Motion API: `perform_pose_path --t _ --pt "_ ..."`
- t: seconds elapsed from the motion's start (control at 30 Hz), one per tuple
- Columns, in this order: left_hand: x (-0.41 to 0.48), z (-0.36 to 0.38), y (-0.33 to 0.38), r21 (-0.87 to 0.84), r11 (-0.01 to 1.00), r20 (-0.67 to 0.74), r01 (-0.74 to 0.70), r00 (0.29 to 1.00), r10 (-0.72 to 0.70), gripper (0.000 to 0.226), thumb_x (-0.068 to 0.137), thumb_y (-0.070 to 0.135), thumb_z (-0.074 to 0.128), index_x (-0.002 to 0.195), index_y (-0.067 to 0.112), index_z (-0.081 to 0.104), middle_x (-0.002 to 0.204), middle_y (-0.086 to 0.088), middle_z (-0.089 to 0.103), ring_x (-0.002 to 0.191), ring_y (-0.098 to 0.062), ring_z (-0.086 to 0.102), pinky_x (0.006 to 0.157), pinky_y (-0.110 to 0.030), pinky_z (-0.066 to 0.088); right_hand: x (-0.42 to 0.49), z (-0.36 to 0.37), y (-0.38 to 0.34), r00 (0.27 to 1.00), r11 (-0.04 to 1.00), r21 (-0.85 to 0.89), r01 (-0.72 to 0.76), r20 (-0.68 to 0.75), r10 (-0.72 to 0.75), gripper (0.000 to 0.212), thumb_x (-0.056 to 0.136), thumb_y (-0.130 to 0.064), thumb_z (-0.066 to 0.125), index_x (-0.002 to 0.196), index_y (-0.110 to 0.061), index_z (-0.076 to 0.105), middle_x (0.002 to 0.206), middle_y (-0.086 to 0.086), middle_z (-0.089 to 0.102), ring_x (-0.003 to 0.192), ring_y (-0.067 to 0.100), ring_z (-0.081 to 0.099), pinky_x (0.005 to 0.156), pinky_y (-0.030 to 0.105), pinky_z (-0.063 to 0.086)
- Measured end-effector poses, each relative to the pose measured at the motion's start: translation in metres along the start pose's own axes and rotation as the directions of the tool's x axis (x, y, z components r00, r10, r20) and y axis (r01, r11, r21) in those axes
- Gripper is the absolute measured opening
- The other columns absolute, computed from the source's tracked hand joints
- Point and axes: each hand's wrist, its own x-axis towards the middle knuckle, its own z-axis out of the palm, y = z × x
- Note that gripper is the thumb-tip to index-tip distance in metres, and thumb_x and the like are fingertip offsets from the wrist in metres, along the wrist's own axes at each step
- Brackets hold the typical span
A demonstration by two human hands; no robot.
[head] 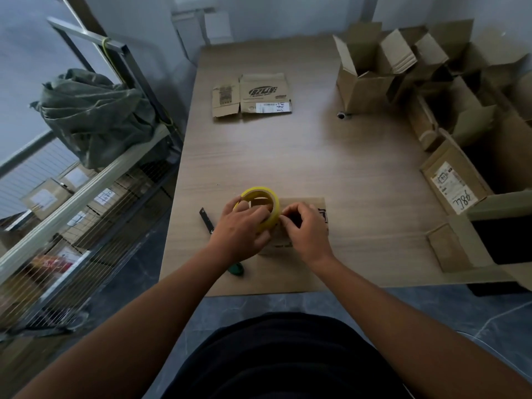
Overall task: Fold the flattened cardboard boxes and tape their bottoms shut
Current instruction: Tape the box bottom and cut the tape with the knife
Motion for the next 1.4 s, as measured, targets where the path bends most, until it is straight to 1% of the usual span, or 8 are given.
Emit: perform_pose_path --t 0.17,0.3,0.4,0.6,0.83,1.1,1.23,1.4 --pt "0.003 0.009 0.005 0.039 0.999 -0.042 0.022 0.999 -0.02 0.042 0.082 0.054 0.049 0.107 0.023 0.063 0.109 0.005 0.068 0.098 -0.024 0.063 0.112 -0.047 0.033 0.001 -0.003 0.002 0.998 0.998 -0.006 0.055 0.021 -0.055 0.009 0.09 -0.021 0.072 0.089 -0.023 0.064 0.084 -0.012 0.054 0.088 0.019 0.056 0.082 0.047 0.051" --pt "0.004 0.013 0.009 0.037 0.999 -0.097 0.04 0.995 -0.036 0.043 0.082 0.054 0.053 0.111 0.025 0.066 0.113 0.007 0.068 0.099 -0.024 0.063 0.108 -0.047 0.038 0.002 -0.005 0.002 0.997 0.998 0.017 0.058 0.042 -0.058 0.013 0.09 -0.021 0.073 0.092 -0.027 0.061 0.086 -0.011 0.056 0.089 0.018 0.057 0.083 0.046 0.052" --pt "0.004 0.013 0.011 0.033 0.996 -0.078 0.081 0.994 -0.078 0.049 0.083 0.057 0.05 0.115 0.026 0.069 0.121 0.007 0.068 0.106 -0.025 0.064 0.11 -0.048 0.036 0.004 -0.006 0.002 0.998 0.996 0.091 0.021 0.058 -0.027 0.016 0.088 -0.028 0.071 0.101 -0.031 0.063 0.09 -0.007 0.063 0.088 0.017 0.062 0.083 0.047 0.055" --pt "0.004 0.011 0.013 0.014 0.992 -0.001 0.129 0.992 -0.129 0.044 0.085 0.057 0.061 0.117 0.028 0.07 0.13 0.006 0.064 0.117 -0.026 0.06 0.115 -0.051 0.028 0.002 -0.014 -0.003 0.996 0.994 0.109 0.019 0.082 -0.028 0.011 0.091 -0.014 0.072 0.09 -0.024 0.067 0.085 -0.018 0.056 0.091 0.02 0.061 0.086 0.041 0.054" --pt "0.005 0.007 0.015 -0.018 0.988 0.017 0.151 0.988 -0.151 0.043 0.085 0.056 0.067 0.117 0.027 0.071 0.133 0.005 0.063 0.122 -0.028 0.058 0.116 -0.054 0.026 0.006 -0.014 0.003 0.992 0.991 0.135 -0.022 0.125 0.005 0.013 0.092 -0.017 0.072 0.089 -0.029 0.067 0.091 -0.003 0.065 0.09 0.017 0.062 0.085 0.042 0.056" --pt "0.003 0.01 0.013 -0.049 0.989 -0.02 0.141 0.99 -0.142 0.063 0.081 0.072 0.044 0.109 0.024 0.074 0.125 0.008 0.065 0.115 -0.025 0.062 0.115 -0.056 0.028 0.015 -0.034 -0.004 0.985 0.969 0.228 -0.092 0.163 0.055 0.008 0.093 -0.012 0.071 0.088 -0.018 0.069 0.083 -0.002 0.07 0.077 0.007 0.064 0.073 0.023 0.055" --pt "0.01 0.007 0.009 -0.028 0.993 -0.002 0.112 0.994 -0.112 0.064 0.082 0.073 0.043 0.108 0.025 0.075 0.127 0.011 0.065 0.117 -0.022 0.061 0.118 -0.056 0.02 0.029 -0.076 0.018 0.963 0.92 0.287 -0.268 0.066 0.26 0.009 0.097 -0.013 0.065 0.09 -0.019 0.066 0.086 -0.001 0.066 0.08 0.012 0.06 0.077 0.028 0.054" --pt "0.014 0.006 0.006 -0.005 0.998 -0.007 0.059 0.998 -0.059 0.062 0.082 0.074 0.043 0.11 0.029 0.076 0.12 0.01 0.067 0.115 -0.021 0.062 0.117 -0.053 0.02 0.043 -0.086 0.047 0.856 0.741 0.431 -0.514 0.204 0.475 0.02 0.099 -0.003 0.057 0.081 -0.012 0.059 0.069 0.001 0.048 0.064 0.012 0.048 0.077 0.036 0.054"
